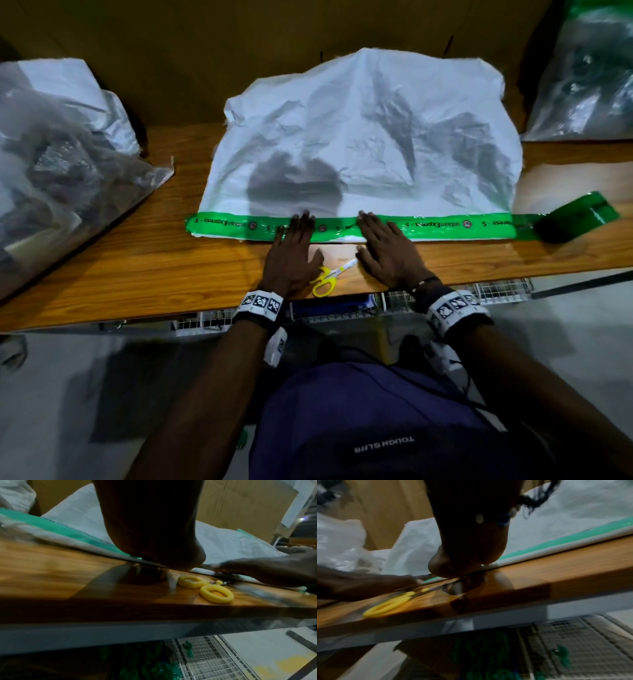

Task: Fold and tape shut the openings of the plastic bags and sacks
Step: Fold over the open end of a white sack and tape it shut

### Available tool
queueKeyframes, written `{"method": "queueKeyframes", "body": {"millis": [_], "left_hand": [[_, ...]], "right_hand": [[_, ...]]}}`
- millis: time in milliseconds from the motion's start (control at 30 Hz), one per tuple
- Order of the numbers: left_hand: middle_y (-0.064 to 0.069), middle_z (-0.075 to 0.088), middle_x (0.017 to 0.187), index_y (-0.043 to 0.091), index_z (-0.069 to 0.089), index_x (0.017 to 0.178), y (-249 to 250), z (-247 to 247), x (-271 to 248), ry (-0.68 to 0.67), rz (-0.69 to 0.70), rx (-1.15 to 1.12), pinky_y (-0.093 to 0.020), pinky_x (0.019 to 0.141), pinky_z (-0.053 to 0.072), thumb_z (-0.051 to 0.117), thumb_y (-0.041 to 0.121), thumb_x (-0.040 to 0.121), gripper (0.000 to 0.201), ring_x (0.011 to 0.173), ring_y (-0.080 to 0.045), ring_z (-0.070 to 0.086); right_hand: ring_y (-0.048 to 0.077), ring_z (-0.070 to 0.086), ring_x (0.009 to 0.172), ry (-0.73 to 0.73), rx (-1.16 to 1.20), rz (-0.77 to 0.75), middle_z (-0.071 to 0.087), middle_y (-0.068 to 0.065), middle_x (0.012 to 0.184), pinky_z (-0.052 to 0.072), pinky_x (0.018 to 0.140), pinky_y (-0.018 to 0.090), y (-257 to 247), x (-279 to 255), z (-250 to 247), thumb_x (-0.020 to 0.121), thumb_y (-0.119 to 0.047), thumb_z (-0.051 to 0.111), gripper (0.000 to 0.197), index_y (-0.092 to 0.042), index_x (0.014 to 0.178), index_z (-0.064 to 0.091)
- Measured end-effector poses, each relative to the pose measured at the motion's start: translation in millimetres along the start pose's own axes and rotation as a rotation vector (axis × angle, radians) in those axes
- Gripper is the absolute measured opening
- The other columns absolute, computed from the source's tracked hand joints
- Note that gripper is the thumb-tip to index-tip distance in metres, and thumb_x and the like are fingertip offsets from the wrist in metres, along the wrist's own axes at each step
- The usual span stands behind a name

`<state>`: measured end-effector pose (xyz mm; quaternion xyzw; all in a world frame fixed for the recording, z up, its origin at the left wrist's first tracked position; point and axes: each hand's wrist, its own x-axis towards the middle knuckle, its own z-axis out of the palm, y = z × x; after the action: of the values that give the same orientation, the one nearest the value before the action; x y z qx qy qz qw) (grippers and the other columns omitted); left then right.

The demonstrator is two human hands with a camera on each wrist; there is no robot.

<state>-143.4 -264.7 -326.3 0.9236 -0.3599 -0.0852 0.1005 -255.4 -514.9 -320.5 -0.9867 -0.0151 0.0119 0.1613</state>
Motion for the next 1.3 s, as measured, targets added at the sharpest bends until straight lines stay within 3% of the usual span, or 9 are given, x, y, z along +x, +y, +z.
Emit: {"method": "queueKeyframes", "body": {"millis": [133, 267, 433, 700, 867, 967, 1033, 1167, 1300], "left_hand": [[0.001, -0.002, 0.175, 0.018, 0.007, 0.168, 5, 1, 4, -0.001, -0.014, -0.006, -0.042, 0.128, -0.004, 0.029, 0.055, 0.093, 0.086, 0.161, -0.016, -0.003], [-0.013, 0.014, 0.173, 0.004, 0.023, 0.164, 43, -5, 13, 0.049, -0.083, -0.067, -0.048, 0.130, 0.009, 0.031, 0.053, 0.091, 0.088, 0.161, -0.028, 0.010], [-0.016, 0.021, 0.171, 0.002, 0.026, 0.163, 149, 12, 54, -0.027, 0.155, -0.135, -0.049, 0.129, 0.017, 0.036, 0.047, 0.092, 0.084, 0.159, -0.032, 0.019], [-0.009, 0.013, 0.174, 0.008, 0.018, 0.166, 165, 28, 63, -0.035, 0.089, -0.077, -0.043, 0.130, 0.010, 0.041, 0.045, 0.090, 0.087, 0.160, -0.024, 0.014], [-0.022, 0.041, 0.161, -0.003, 0.045, 0.152, 197, 32, 69, 0.096, -0.020, -0.120, -0.050, 0.126, 0.024, 0.041, 0.040, 0.087, 0.078, 0.150, -0.036, 0.039], [-0.028, 0.055, 0.147, -0.007, 0.055, 0.143, 244, 33, 76, 0.143, 0.161, -0.188, -0.056, 0.118, 0.039, 0.045, 0.031, 0.088, 0.068, 0.136, -0.043, 0.053], [-0.020, 0.056, 0.149, 0.001, 0.057, 0.143, 269, 32, 83, 0.101, 0.226, -0.181, -0.055, 0.116, 0.038, 0.042, 0.034, 0.086, 0.068, 0.137, -0.036, 0.054], [0.002, 0.048, 0.160, 0.027, 0.048, 0.155, 237, 30, 79, 0.056, 0.084, -0.102, -0.054, 0.122, 0.027, 0.045, 0.038, 0.087, 0.069, 0.147, -0.017, 0.043], [0.006, 0.042, 0.164, 0.029, 0.039, 0.160, 177, 22, 53, 0.076, 0.074, -0.021, -0.054, 0.123, 0.025, 0.046, 0.040, 0.090, 0.071, 0.152, -0.017, 0.036]], "right_hand": [[0.022, 0.022, 0.159, 0.057, -0.050, 0.086, 0.024, 0.005, 0.172, 0.028, 0.124, 0.051, 78, -60, -30, 0.106, -0.049, 0.027, 0.070, -0.011, 0.165, 0.027], [0.024, 0.018, 0.160, 0.016, -0.035, 0.113, 0.020, 0.010, 0.172, 0.023, 0.127, 0.052, 90, -62, -35, 0.104, -0.051, 0.020, 0.076, -0.006, 0.165, 0.023], [0.029, 0.016, 0.161, 0.027, -0.003, 0.156, 0.018, 0.014, 0.173, 0.015, 0.127, 0.052, 77, -56, -26, 0.102, -0.050, 0.019, 0.079, -0.002, 0.164, 0.022], [0.025, 0.029, 0.157, 0.157, -0.051, 0.152, 0.031, 0.009, 0.170, 0.031, 0.122, 0.050, 156, -129, -61, 0.104, -0.040, 0.033, 0.066, -0.008, 0.162, 0.035], [0.031, 0.038, 0.153, 0.219, 0.096, 0.253, 0.045, 0.015, 0.161, 0.033, 0.122, 0.051, 155, -123, -61, 0.104, -0.040, 0.029, 0.064, -0.005, 0.155, 0.047], [0.033, 0.040, 0.151, 0.211, 0.164, 0.200, 0.050, 0.016, 0.157, 0.034, 0.122, 0.052, 152, -113, -57, 0.104, -0.039, 0.031, 0.062, -0.006, 0.152, 0.052], [0.032, 0.039, 0.151, 0.198, 0.163, 0.172, 0.050, 0.015, 0.158, 0.033, 0.122, 0.050, 157, -112, -55, 0.103, -0.035, 0.033, 0.060, -0.007, 0.152, 0.052], [0.025, 0.036, 0.154, 0.191, 0.123, 0.123, 0.048, 0.009, 0.160, 0.033, 0.123, 0.046, 171, -117, -55, 0.101, -0.027, 0.040, 0.058, -0.010, 0.155, 0.049], [0.027, 0.040, 0.151, 0.193, 0.107, 0.121, 0.051, 0.011, 0.158, 0.036, 0.121, 0.046, 170, -115, -56, 0.101, -0.030, 0.041, 0.057, -0.009, 0.153, 0.050]]}}
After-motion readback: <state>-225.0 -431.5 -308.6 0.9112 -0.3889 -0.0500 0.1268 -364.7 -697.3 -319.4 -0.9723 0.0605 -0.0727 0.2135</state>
